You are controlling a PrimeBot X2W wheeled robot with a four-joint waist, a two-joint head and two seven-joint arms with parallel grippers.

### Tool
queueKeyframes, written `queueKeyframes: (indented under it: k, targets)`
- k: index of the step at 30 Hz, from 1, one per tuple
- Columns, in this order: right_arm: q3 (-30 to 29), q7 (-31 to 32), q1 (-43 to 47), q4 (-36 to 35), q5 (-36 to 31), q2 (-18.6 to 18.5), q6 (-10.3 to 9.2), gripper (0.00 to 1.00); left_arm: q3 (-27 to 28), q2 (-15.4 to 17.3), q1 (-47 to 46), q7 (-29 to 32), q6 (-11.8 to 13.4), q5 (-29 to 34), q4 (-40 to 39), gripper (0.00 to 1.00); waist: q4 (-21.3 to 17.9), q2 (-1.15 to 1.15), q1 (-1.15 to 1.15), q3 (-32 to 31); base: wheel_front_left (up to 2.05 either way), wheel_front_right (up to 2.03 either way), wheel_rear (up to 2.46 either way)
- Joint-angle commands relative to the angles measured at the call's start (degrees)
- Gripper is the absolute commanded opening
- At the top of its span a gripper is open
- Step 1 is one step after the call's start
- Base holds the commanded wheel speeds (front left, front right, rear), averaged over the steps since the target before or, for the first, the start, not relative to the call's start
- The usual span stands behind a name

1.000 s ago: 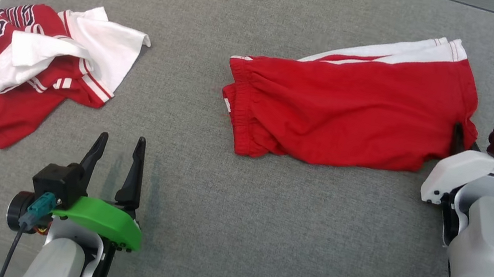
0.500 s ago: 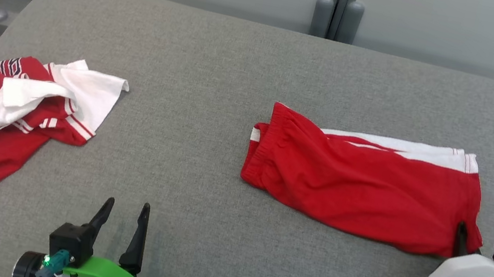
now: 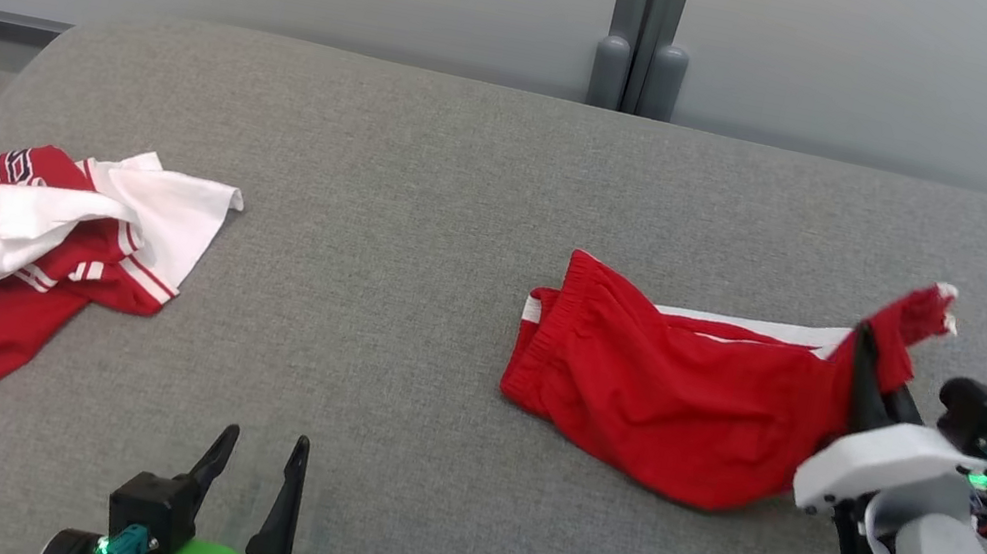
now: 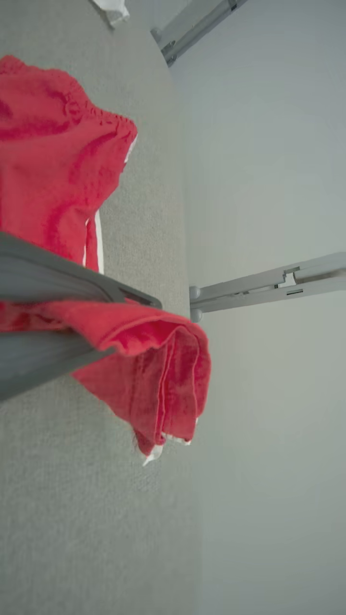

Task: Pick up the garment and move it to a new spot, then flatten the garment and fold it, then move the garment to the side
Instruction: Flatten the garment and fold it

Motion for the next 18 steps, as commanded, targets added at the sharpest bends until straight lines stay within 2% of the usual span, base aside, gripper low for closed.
queueKeyframes:
  k: [1, 7, 11, 14, 15, 16, 18]
  targets:
    - [3.22, 0.01, -1.27, -0.88, 3.21, -0.18, -0.11, 0.00, 0.19, 0.16, -0.65, -0.01, -0.26, -0.73, 0.31, 1.00, 0.86, 0.00, 0.00, 0.46, 0.00, 0.00, 0.00]
    - [19.16, 0.00, -4.63, -2.10, 10.16, -0.20, -0.10, 0.00, -0.46, 0.16, -1.78, -0.02, -0.15, -1.63, 1.12, 1.00, 4.10, 0.00, 0.00, 0.54, 0.00, 0.00, 0.00]
    - [27.54, 0.00, -4.61, -1.48, 13.68, -0.24, -0.11, 0.00, -0.24, 0.16, -1.55, -0.01, 0.12, -1.81, 2.23, 1.00, 6.13, 0.00, 0.00, 0.68, 0.00, 0.00, 0.00]
    - [31.63, -0.01, -3.75, 1.00, 14.14, -0.33, -0.11, 0.00, 0.25, 0.15, -1.26, -0.02, 0.13, -1.74, 2.95, 1.00, 6.86, 0.00, 0.00, 0.85, 0.00, 0.00, 0.00]
    - [32.89, -0.01, -3.37, 2.23, 14.81, -0.31, -0.11, 0.35, 0.36, 0.15, -1.26, -0.01, 0.11, -1.56, 3.17, 1.00, 7.02, 0.00, 0.00, 0.89, 0.00, 0.00, 0.00]
    - [33.74, 0.00, -3.51, 2.79, 15.49, -0.30, -0.11, 1.00, 0.52, 0.15, -1.32, -0.01, 0.08, -1.44, 3.33, 1.00, 7.14, 0.00, 0.00, 0.93, 0.00, 0.00, 0.00]
    - [35.29, 0.00, -3.78, 3.20, 14.61, -0.26, -0.11, 1.00, 0.81, 0.15, -1.44, -0.01, 0.11, -1.30, 3.46, 1.00, 7.09, 0.00, 0.00, 0.94, 0.00, 0.00, 0.00]
